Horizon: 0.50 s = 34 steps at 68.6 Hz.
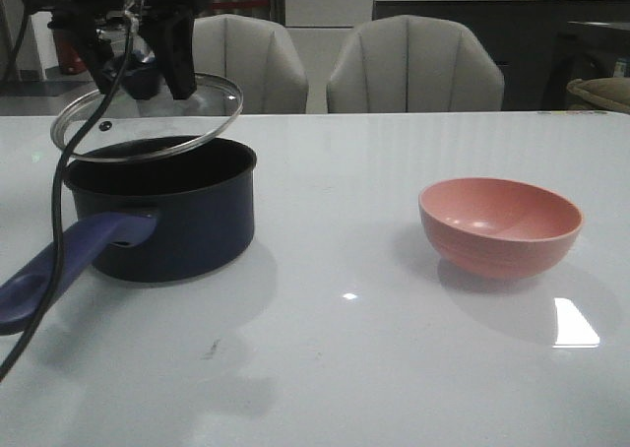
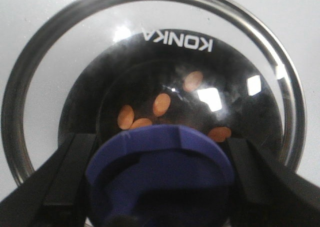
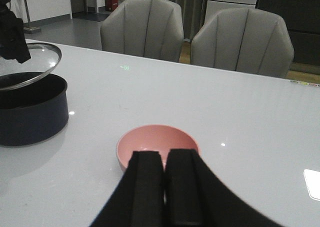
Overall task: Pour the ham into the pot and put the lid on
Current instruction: 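Lift the glass lid by its knob with the left gripper, then lower the glass lid onto the saucepan rim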
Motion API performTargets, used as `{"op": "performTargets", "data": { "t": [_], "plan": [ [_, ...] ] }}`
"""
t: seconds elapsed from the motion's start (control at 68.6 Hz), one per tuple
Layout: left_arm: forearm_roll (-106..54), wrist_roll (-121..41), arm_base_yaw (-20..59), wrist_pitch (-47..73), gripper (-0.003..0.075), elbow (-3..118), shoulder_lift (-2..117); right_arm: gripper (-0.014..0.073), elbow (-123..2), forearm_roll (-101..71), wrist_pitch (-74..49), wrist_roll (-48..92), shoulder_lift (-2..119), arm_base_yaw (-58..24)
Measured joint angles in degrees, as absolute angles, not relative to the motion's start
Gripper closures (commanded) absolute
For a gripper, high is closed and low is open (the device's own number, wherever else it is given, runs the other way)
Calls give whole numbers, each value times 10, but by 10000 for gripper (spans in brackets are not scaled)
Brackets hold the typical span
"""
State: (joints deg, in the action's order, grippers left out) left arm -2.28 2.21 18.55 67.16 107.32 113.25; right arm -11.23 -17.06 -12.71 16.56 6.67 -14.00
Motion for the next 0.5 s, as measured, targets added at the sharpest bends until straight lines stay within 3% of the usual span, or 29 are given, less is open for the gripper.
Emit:
{"op": "performTargets", "data": {
  "t": [0.496],
  "plan": [
    [-35,22,188,669,459,1077,1167,434,-112,-171,-127,166,67,-140]
  ]
}}
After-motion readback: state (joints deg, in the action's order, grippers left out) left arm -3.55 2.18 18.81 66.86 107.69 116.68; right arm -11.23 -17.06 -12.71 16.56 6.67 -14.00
